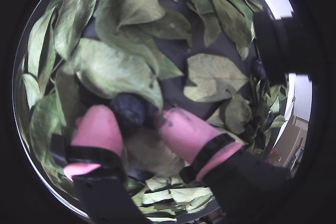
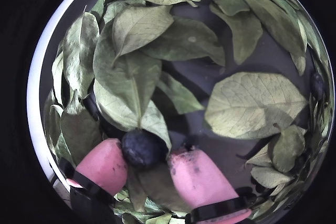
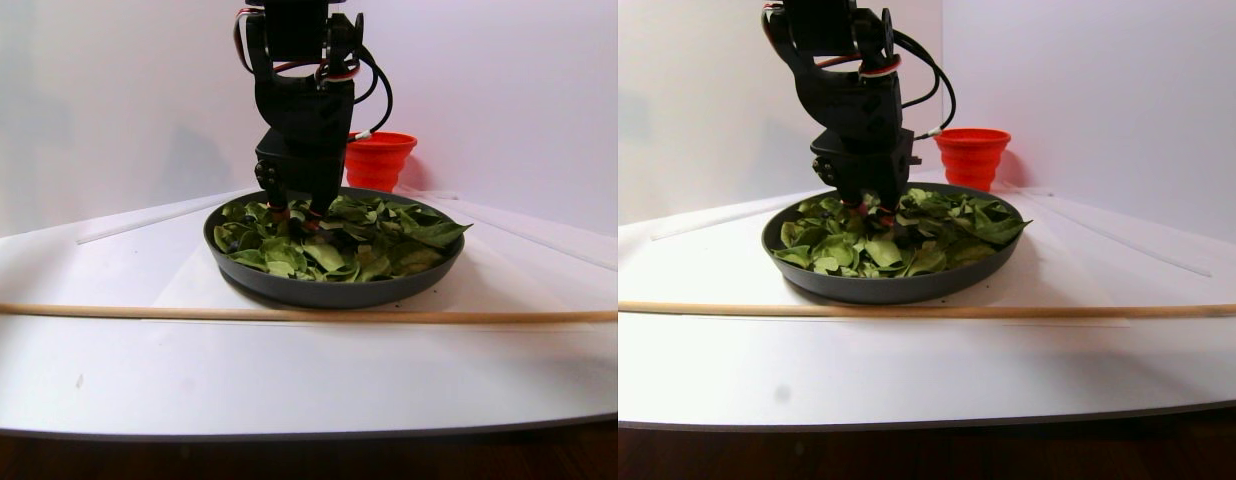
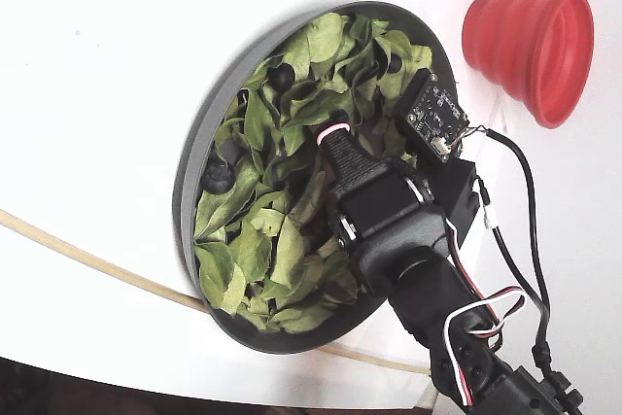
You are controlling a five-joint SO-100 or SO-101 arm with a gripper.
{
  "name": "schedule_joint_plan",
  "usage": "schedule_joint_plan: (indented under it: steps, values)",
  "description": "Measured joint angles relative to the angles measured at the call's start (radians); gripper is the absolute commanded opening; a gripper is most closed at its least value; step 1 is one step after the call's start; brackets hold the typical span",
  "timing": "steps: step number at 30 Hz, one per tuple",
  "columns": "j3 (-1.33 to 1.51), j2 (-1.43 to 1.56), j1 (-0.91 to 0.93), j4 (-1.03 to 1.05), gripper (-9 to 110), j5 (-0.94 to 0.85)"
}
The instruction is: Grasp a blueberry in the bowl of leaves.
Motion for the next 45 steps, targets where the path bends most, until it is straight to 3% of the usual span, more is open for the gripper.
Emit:
schedule_joint_plan:
  steps: [45]
  values:
    - [-0.028,-0.040,0.005,-0.025,9,-0.112]
